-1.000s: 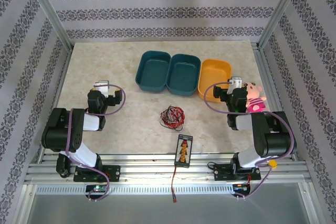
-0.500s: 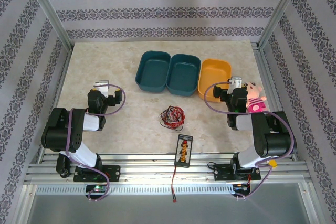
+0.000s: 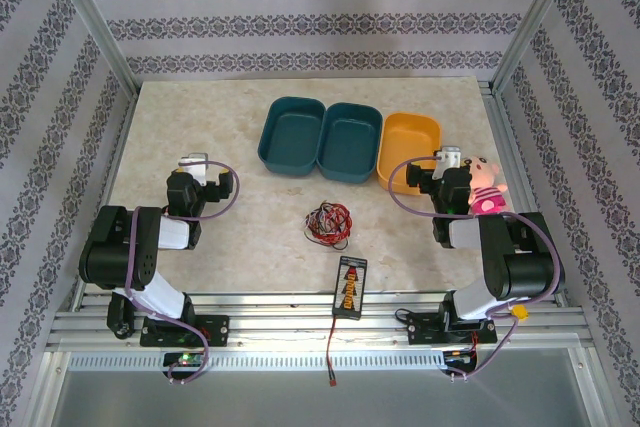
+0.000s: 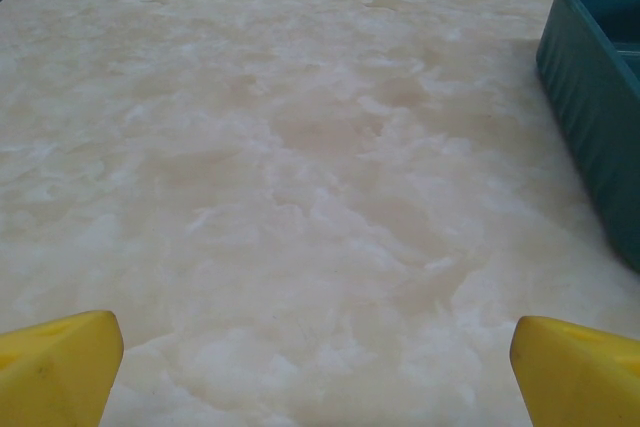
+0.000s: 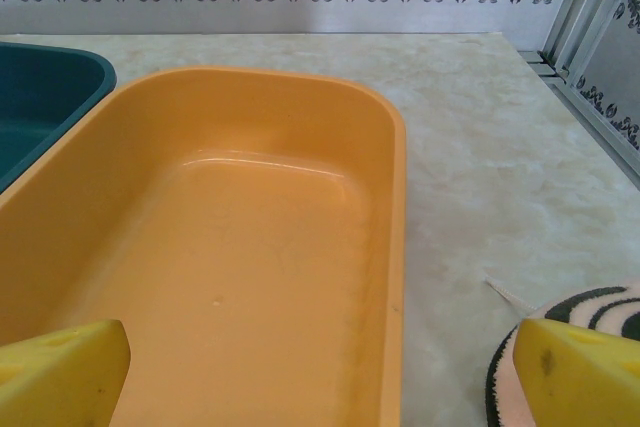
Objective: Untangle the cables
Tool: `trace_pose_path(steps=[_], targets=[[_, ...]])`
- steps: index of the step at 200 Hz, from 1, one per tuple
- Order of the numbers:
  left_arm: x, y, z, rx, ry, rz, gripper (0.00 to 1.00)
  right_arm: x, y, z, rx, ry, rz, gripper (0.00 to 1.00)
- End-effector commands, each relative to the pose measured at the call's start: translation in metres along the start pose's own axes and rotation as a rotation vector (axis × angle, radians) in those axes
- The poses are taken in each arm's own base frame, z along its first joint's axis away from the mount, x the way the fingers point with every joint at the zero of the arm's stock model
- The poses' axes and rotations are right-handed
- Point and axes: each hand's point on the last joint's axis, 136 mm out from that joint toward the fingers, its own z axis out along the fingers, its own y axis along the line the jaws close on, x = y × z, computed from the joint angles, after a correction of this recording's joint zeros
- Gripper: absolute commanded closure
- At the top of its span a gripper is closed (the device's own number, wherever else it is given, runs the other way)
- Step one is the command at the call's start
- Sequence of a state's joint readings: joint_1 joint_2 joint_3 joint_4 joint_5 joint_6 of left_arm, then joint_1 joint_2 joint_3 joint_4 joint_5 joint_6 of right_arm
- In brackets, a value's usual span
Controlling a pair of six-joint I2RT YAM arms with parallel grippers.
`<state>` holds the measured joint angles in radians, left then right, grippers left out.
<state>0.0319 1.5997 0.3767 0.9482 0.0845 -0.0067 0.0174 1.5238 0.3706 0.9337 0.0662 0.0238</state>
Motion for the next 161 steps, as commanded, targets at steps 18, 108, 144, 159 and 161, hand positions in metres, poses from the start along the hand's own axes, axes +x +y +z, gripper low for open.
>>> trace_pose_path(steps=[18, 108, 144, 159, 161], targets=[[-0.007, -0.004, 0.001, 0.016, -0.011, 0.006, 0.01, -0.004, 0.001, 0.0, 0.004, -0.025, 0.014, 0.02], [-0.024, 0.012, -0.02, -0.075, -0.083, -0.028, 0.01, -0.015, -0.012, -0.006, 0.077, -0.033, 0.041, 0.02], [-0.048, 0.012, -0.036, -0.076, -0.099, -0.028, 0.01, -0.027, -0.028, -0.019, 0.163, -0.061, 0.069, 0.02], [-0.06, 0.011, -0.045, -0.073, -0.109, -0.063, 0.01, -0.033, -0.035, -0.028, 0.204, -0.078, 0.087, 0.02], [-0.062, 0.011, -0.047, -0.071, -0.111, -0.067, 0.01, -0.033, -0.036, -0.029, 0.21, -0.078, 0.09, 0.02]])
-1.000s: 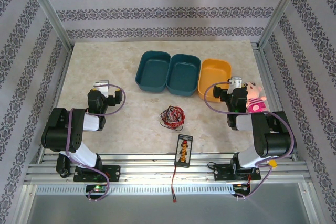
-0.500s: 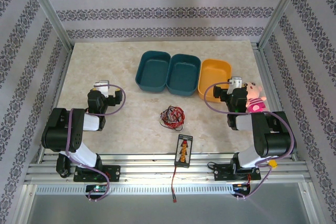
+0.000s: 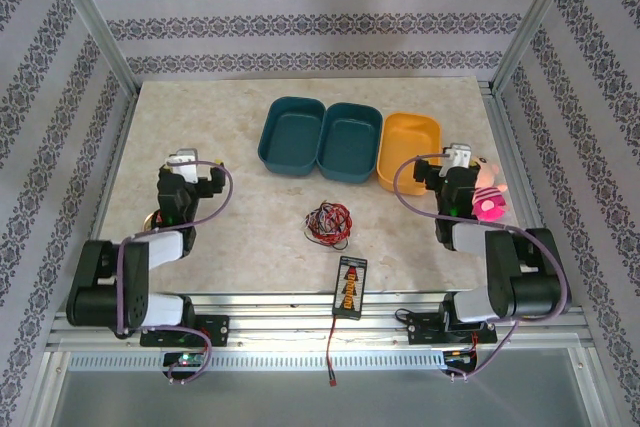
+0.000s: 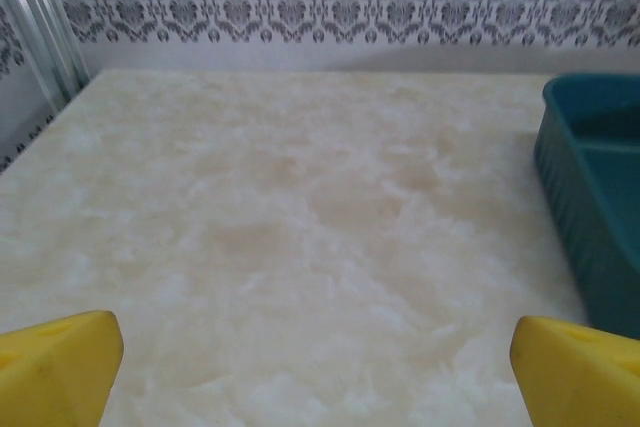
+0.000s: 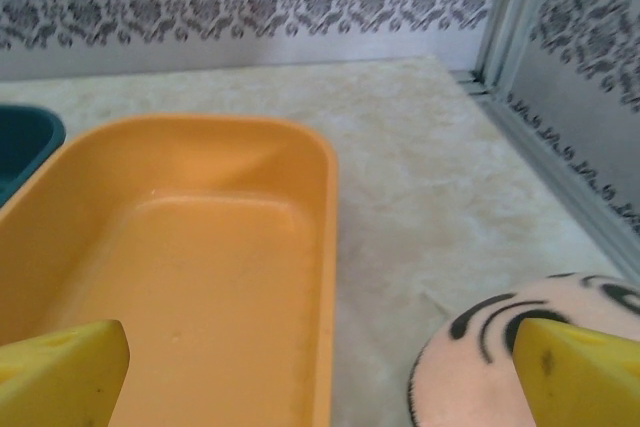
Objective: Untangle the cables
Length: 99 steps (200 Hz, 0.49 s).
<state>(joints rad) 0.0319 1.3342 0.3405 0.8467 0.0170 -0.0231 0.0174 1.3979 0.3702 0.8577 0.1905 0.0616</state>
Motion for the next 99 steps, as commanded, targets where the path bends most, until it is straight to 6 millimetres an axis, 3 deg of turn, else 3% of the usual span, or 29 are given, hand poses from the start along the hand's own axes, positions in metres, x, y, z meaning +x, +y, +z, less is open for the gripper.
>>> trace_pose_path(steps=[1, 36, 58, 99], targets=[[-0.013, 0.0, -0.008, -0.007, 0.018, -0.05, 0.01, -0.009, -0.016, -0.012, 0.091, -0.023, 0.046, 0.02], [-0.035, -0.02, -0.026, 0.083, 0.046, -0.172, 0.01, -0.028, -0.029, -0.04, 0.149, -0.039, 0.11, 0.02], [-0.044, -0.046, -0.037, 0.154, 0.084, -0.204, 0.01, -0.036, -0.031, -0.062, 0.16, 0.021, 0.139, 0.02], [-0.031, -0.096, -0.057, 0.235, 0.2, -0.252, 0.01, -0.04, 0.006, -0.1, 0.052, 0.116, 0.094, 0.02]])
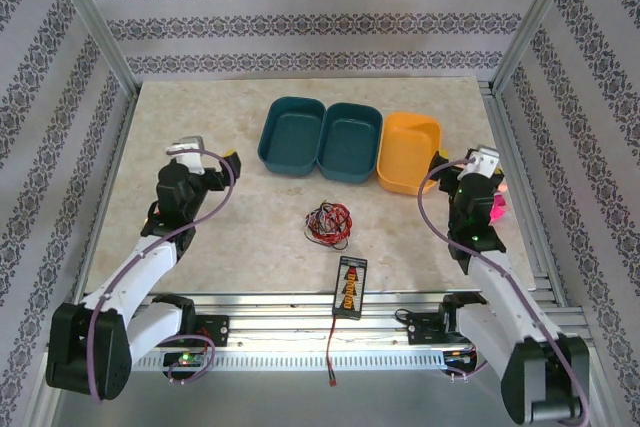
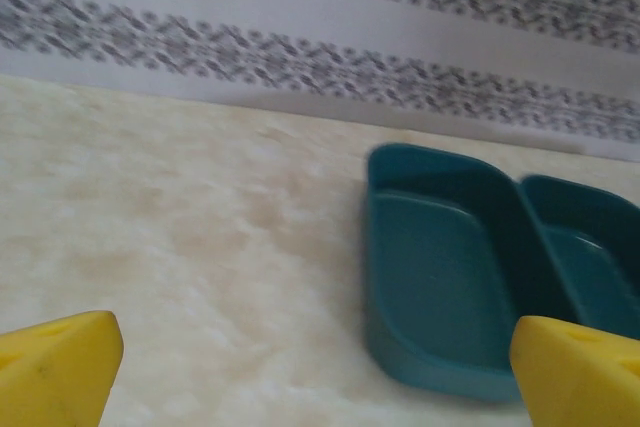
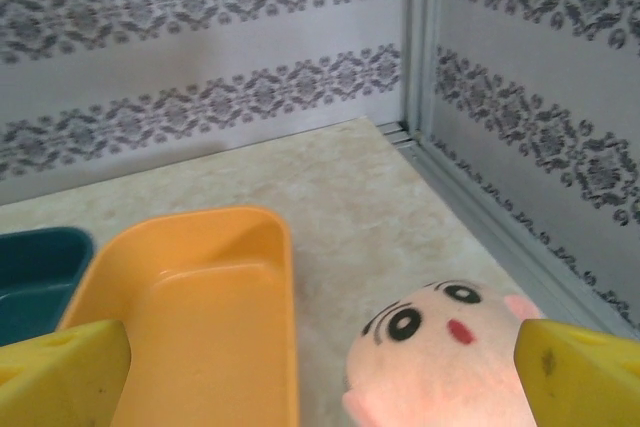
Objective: Untangle the cables
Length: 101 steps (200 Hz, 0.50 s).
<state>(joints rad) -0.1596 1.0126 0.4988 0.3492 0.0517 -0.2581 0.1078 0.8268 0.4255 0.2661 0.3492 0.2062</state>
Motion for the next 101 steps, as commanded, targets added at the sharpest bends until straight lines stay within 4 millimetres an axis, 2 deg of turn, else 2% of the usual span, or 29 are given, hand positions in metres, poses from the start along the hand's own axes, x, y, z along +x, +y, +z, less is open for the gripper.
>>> trace_pose_path(steps=[1, 30, 57, 72, 101], targets=[[0.032, -0.02, -0.007, 0.007, 0.15, -0.081, 0.01, 0.026, 0.011, -0.022, -0.004, 0.169, -0.047, 0.02], [0.064, -0.058, -0.014, 0.059, 0.239, -0.068, 0.01, 0.039, 0.042, -0.051, -0.069, 0.262, -0.097, 0.02], [0.092, -0.104, -0.016, 0.165, 0.312, -0.042, 0.01, 0.062, 0.08, -0.072, -0.176, 0.369, -0.073, 0.02], [0.107, -0.124, -0.012, 0.205, 0.36, -0.058, 0.01, 0.081, 0.103, -0.079, -0.228, 0.445, -0.059, 0.02], [0.135, -0.157, 0.0, 0.285, 0.447, -0.035, 0.01, 0.1, 0.134, -0.087, -0.292, 0.529, -0.045, 0.1]])
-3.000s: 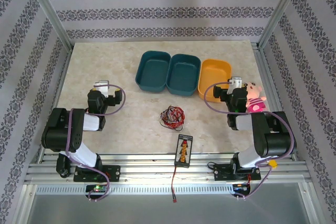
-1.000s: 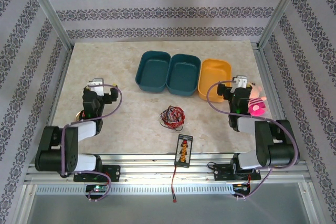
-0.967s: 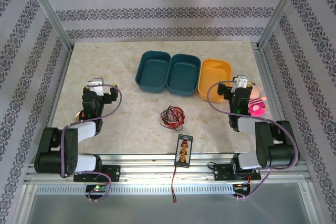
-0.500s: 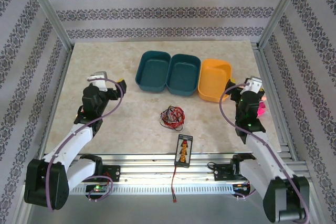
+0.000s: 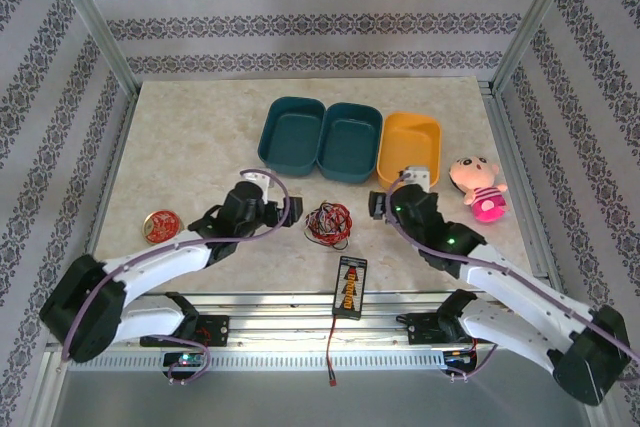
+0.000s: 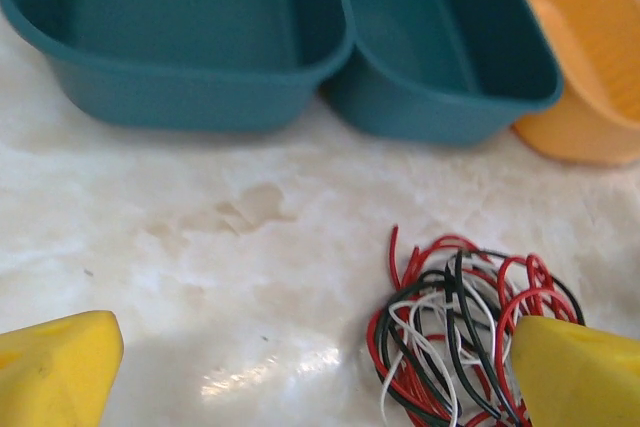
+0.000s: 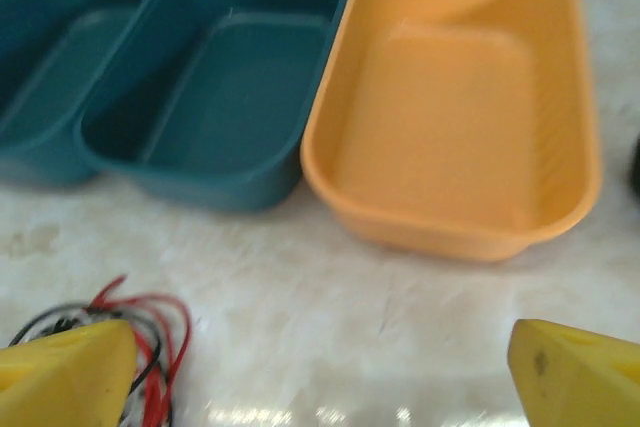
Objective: Untangle the cables
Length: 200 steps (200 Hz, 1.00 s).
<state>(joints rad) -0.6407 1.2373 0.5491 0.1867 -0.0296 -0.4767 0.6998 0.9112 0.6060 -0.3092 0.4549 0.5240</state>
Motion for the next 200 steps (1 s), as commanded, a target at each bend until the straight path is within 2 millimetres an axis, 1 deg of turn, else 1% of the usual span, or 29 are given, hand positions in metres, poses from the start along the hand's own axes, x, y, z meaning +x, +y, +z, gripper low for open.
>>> trace_pose_path(steps=[1, 12, 41, 49, 58, 68, 100, 115, 127, 139, 142, 156, 163, 194, 200], targets=[[-0.002, -0.028, 0.016, 0.07, 0.023, -0.022, 0.01, 0.009, 0.017, 0.001, -0.028, 0.068, 0.075, 0.1], [0.004, -0.037, 0.026, 0.093, 0.063, -0.003, 0.01, 0.012, 0.023, 0.005, -0.041, 0.091, 0.086, 0.15], [0.017, -0.065, 0.044, 0.192, 0.133, 0.044, 0.17, 0.019, 0.031, 0.011, -0.063, 0.127, 0.116, 0.2], [0.019, -0.07, 0.048, 0.209, 0.143, 0.05, 0.22, 0.021, 0.031, 0.012, -0.065, 0.131, 0.125, 0.21], [0.023, -0.074, 0.052, 0.219, 0.155, 0.05, 0.29, 0.023, 0.032, 0.013, -0.072, 0.136, 0.135, 0.21], [0.026, -0.077, 0.056, 0.227, 0.169, 0.049, 0.34, 0.025, 0.032, 0.014, -0.078, 0.145, 0.147, 0.22], [0.038, -0.076, 0.067, 0.219, 0.207, 0.05, 0.46, 0.03, 0.031, 0.016, -0.09, 0.168, 0.176, 0.25], [0.042, -0.073, 0.071, 0.206, 0.217, 0.048, 0.51, 0.032, 0.031, 0.017, -0.097, 0.177, 0.183, 0.29], [0.044, -0.072, 0.074, 0.201, 0.222, 0.045, 0.55, 0.035, 0.034, 0.019, -0.116, 0.186, 0.191, 0.35], [0.046, -0.072, 0.077, 0.201, 0.226, 0.038, 0.63, 0.038, 0.038, 0.021, -0.136, 0.197, 0.203, 0.39], [0.047, -0.072, 0.078, 0.201, 0.227, 0.036, 0.66, 0.038, 0.039, 0.021, -0.142, 0.2, 0.204, 0.4], [0.045, -0.073, 0.079, 0.203, 0.219, 0.02, 0.86, 0.042, 0.045, 0.023, -0.161, 0.219, 0.214, 0.45], [0.043, -0.072, 0.078, 0.199, 0.205, 0.009, 0.91, 0.044, 0.047, 0.025, -0.169, 0.234, 0.217, 0.47], [0.028, -0.062, 0.064, 0.154, 0.13, -0.007, 1.0, 0.055, 0.059, 0.032, -0.199, 0.298, 0.216, 0.52], [0.025, -0.059, 0.06, 0.138, 0.12, -0.005, 1.0, 0.057, 0.063, 0.033, -0.207, 0.31, 0.214, 0.53]])
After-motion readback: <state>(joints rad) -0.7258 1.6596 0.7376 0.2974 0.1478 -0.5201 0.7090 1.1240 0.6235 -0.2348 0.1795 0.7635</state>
